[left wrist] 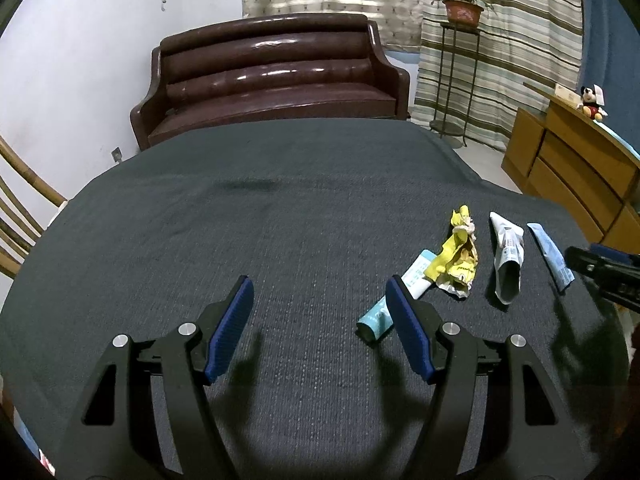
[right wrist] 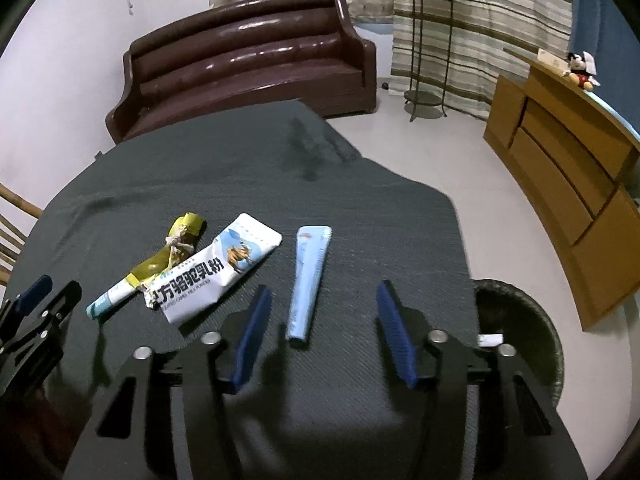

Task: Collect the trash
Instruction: 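Grasp the light-blue tube with the right tool, then grasp the teal-white toothpaste tube with the left tool, then carry the blue tube and toothpaste tube over the black bin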

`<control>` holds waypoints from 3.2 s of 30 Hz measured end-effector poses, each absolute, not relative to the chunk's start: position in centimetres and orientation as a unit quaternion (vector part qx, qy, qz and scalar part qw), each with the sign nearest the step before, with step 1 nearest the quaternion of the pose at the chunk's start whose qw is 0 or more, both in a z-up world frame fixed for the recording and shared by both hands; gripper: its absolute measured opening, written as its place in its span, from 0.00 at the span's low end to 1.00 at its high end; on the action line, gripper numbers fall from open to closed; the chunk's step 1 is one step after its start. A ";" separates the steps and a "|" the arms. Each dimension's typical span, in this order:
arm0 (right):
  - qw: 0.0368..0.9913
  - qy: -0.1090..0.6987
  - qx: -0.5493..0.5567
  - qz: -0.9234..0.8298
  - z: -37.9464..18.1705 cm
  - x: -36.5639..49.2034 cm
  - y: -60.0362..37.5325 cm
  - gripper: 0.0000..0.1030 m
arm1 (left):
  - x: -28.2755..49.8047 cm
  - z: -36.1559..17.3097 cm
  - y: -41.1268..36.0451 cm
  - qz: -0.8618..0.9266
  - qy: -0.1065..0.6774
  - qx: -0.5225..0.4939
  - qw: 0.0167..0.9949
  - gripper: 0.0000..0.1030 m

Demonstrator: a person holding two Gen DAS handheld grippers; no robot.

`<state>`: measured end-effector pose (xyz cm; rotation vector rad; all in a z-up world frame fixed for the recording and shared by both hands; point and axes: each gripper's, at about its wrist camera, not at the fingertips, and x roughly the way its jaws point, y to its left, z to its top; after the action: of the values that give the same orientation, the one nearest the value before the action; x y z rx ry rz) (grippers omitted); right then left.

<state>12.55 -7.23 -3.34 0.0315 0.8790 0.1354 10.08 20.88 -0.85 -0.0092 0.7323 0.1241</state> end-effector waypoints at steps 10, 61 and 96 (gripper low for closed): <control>0.893 0.446 0.000 0.065 -5.0 14.3 -6.3 0.35 | 11.8 -1.5 19.8 0.040 0.374 0.013 0.926 0.65; 0.898 0.429 0.015 0.096 -4.7 10.8 -6.9 0.13 | 10.3 -2.3 18.1 -0.023 0.390 -0.012 0.920 0.14; 0.930 0.362 0.033 0.049 -1.1 4.1 -15.4 0.13 | 5.4 2.3 8.6 -0.063 0.329 -0.014 0.942 0.14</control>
<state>4.11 -15.37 -1.12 0.0684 0.7412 0.0996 5.39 8.56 2.33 -0.0278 0.6716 -0.1276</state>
